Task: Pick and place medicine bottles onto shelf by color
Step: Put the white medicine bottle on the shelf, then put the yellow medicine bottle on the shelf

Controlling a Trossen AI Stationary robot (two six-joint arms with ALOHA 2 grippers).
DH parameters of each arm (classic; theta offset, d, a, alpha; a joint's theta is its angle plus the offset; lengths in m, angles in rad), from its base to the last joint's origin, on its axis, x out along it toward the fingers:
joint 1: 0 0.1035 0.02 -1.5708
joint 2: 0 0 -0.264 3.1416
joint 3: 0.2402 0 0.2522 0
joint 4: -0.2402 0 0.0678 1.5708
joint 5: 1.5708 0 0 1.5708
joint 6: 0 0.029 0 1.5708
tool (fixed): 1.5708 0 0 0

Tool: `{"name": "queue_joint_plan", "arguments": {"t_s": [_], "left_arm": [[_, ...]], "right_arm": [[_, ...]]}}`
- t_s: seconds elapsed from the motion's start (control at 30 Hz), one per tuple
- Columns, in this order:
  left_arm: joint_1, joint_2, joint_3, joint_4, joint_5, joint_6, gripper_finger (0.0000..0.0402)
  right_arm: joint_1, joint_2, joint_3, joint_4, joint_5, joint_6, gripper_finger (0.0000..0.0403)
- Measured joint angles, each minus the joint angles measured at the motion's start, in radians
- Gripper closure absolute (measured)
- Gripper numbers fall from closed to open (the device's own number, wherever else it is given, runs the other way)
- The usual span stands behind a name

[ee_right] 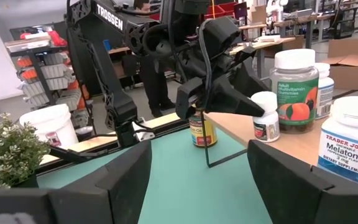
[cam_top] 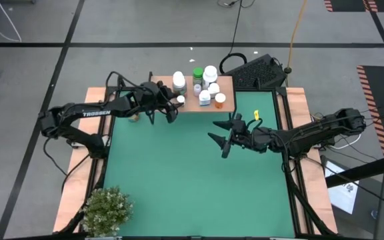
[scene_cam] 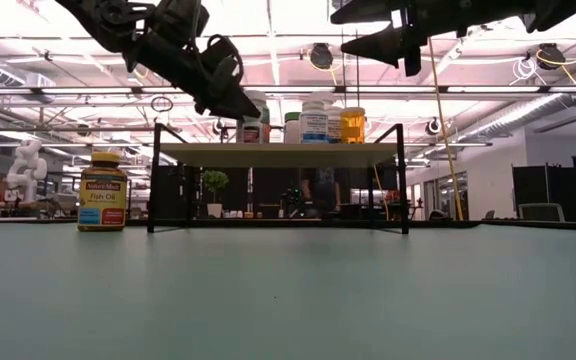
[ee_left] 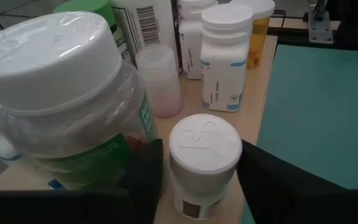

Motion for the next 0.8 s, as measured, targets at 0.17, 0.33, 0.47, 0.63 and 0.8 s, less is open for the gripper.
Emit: {"name": "queue_joint_plan", "arguments": {"t_s": [0.17, 0.33, 0.47, 0.63, 0.8], "left_arm": [[-0.005, -0.004, 0.0, 0.01, 0.007, 0.011, 0.0161], [-0.005, -0.022, -0.001, -0.025, 0.007, 0.027, 0.0125], [-0.018, -0.123, 0.0, -0.17, 0.006, 0.048, 0.011], [-0.061, -0.345, -0.001, -0.412, -0.077, 0.082, 0.0111], [-0.099, -0.551, -0.001, -0.593, -0.211, 0.058, 0.0122]], "right_arm": [[0.0, 0.0, 0.0, -0.004, 0.0, 0.0, 0.0145], [0.0, 0.0, 0.0, -0.005, 0.0, 0.0, 0.0145], [0.0, 0.0, 0.0, -0.014, 0.0, 0.0, 0.0145], [0.0, 0.001, 0.0, -0.037, 0.0, 0.007, 0.0145], [0.0, 0.001, 0.0, -0.041, 0.0, 0.018, 0.0145]]}}
